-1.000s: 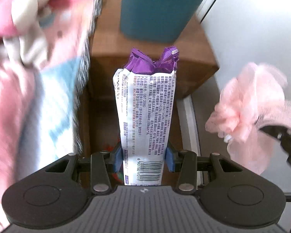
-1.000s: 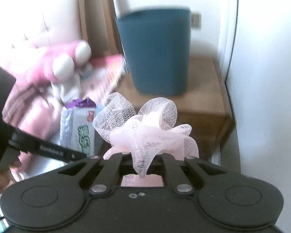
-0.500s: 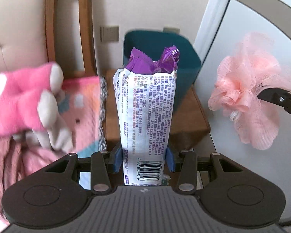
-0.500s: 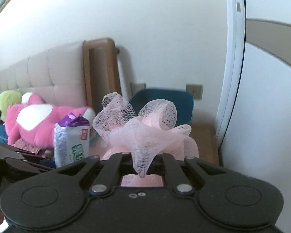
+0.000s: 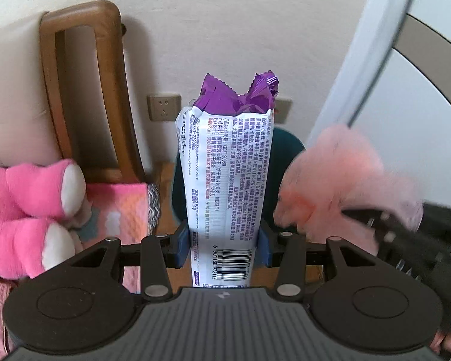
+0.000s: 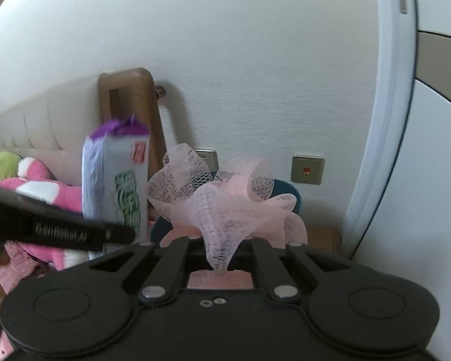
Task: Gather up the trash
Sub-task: 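Lift both held items up toward the teal wastebasket, then open left gripper over the wastebasket while right gripper releases the pink mesh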
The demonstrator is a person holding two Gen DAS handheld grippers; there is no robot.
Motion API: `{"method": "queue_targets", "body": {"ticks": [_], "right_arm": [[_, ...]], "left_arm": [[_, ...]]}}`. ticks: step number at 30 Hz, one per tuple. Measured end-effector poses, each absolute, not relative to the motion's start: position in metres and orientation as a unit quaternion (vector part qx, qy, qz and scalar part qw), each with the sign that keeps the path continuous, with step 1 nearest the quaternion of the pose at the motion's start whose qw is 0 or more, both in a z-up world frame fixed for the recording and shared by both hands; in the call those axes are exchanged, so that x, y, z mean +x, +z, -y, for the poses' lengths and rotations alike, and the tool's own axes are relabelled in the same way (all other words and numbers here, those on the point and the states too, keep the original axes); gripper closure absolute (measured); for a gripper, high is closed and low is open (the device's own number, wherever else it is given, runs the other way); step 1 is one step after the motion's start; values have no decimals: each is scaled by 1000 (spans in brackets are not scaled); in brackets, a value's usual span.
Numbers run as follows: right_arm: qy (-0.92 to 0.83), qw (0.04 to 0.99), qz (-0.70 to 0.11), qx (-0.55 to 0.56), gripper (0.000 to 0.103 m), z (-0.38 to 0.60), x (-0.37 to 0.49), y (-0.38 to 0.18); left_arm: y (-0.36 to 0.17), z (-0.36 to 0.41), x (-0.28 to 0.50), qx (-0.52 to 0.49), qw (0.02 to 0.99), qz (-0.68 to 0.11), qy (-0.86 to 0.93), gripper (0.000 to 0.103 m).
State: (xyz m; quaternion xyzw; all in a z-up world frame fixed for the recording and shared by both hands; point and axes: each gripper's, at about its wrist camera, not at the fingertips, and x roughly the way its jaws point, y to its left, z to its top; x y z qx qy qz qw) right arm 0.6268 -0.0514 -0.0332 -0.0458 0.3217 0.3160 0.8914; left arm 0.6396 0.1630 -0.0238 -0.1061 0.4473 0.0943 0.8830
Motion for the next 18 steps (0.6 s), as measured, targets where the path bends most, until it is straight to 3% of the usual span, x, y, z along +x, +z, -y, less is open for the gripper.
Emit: {"method": "queue_targets", "body": {"ticks": [8,18], "right_arm": [[331,875,-347,-73,100,24,679,-67],[358,843,-387,-103,94,12,708,-111]], "left_arm": [[-53,-168,715,-101,859,-486,123,59],[-93,-156,756,-80,843,-517,127,59]]}}
